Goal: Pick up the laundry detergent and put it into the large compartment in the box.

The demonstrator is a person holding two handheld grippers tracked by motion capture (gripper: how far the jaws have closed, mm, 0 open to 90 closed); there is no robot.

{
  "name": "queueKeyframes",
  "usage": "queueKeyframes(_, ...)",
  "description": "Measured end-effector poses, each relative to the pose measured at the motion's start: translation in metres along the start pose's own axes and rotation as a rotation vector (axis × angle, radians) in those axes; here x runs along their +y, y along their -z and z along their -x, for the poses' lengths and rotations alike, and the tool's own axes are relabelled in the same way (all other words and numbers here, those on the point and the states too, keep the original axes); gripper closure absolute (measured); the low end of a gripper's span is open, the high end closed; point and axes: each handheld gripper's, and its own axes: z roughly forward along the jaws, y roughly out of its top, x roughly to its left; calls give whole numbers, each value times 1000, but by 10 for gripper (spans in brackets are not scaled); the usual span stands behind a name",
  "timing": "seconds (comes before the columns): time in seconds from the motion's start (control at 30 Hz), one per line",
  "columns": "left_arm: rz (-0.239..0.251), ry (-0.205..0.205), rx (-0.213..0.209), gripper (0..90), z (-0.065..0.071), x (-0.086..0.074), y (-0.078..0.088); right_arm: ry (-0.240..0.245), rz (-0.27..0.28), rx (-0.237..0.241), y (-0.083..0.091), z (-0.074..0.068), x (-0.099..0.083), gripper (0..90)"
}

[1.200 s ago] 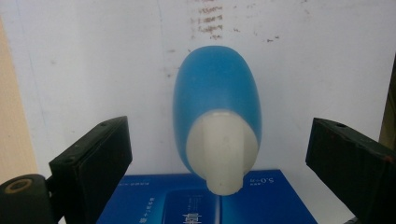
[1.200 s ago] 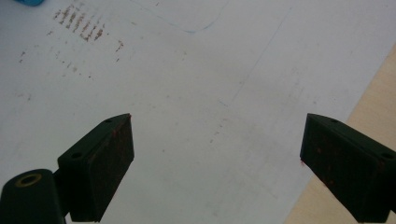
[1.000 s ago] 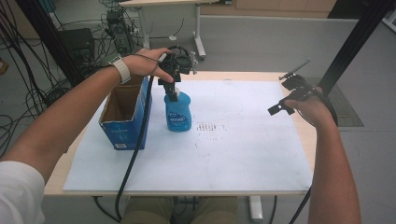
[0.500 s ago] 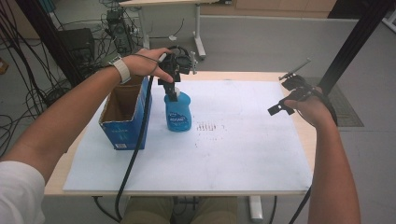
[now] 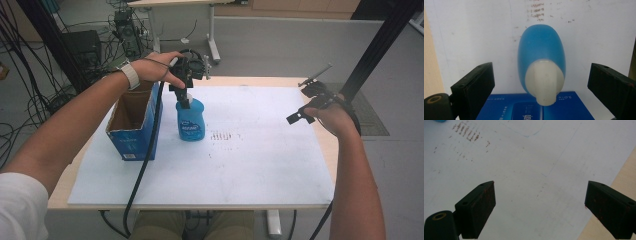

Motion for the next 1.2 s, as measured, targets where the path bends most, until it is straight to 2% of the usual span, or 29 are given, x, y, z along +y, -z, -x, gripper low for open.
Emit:
queueKeyframes(0.5, -7, -9, -5, 75, 1, 2, -12, -2, -3, 2, -2, 0, -1, 96)
queueKeyframes(1.2, -31, -18, 21, 77, 7, 8, -30, -7, 0, 4, -4, 1, -5, 96)
